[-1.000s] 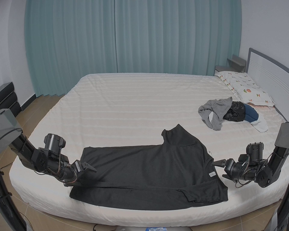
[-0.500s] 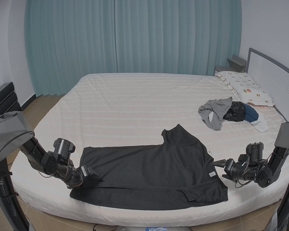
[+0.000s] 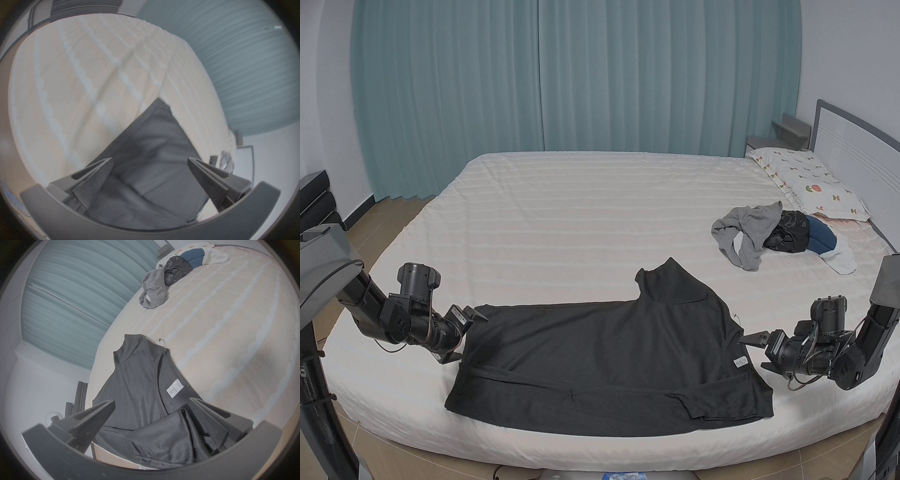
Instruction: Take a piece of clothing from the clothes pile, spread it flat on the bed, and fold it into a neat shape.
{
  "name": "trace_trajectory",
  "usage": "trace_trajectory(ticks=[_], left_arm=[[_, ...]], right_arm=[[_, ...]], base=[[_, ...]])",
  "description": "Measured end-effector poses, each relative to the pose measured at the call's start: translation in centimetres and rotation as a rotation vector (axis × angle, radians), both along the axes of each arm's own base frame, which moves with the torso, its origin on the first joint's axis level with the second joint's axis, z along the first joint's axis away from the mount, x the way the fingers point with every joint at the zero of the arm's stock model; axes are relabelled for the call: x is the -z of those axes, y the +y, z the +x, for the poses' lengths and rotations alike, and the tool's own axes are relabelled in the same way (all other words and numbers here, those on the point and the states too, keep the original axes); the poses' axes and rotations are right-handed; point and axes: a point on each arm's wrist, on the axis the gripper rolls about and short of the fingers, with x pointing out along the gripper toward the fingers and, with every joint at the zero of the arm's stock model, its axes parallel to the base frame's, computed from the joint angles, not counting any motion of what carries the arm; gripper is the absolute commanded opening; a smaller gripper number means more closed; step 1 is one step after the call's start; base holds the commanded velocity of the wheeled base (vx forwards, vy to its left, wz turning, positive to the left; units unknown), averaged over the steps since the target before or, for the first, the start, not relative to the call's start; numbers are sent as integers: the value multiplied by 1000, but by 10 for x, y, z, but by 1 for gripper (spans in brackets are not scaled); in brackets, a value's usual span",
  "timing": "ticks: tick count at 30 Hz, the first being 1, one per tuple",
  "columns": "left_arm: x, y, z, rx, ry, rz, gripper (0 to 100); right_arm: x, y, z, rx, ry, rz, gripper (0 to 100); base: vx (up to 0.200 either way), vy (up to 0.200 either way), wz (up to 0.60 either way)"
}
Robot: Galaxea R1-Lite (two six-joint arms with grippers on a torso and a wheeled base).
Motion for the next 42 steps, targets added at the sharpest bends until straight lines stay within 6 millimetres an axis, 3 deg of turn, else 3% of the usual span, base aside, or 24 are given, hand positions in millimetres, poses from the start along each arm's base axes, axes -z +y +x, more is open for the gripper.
trace_trajectory(ticks=[6,14,21,36,37,42], left_arm=[[-10,15,3,-60,-60,-41,100],[-8,22,-14,86,-16,57,100],[2,18,-29,171,55,85,100],[14,6,-25,201,83,92,100],[15,6,-25,202,84,92,0],[17,6,-26,203,95,94,0]], right_arm=[[0,0,0,0,1,0,100],[0,0,0,0,0,0,100],[0,0,0,0,1,1,100],[1,-1,0,-7,0,-14,100],[2,-1,0,-7,-1,-18,100],[4,-2,0,12,-2,-59,100]], base=[[0,0,0],[0,0,0],[0,0,0],[0,0,0],[0,0,0],[0,0,0]])
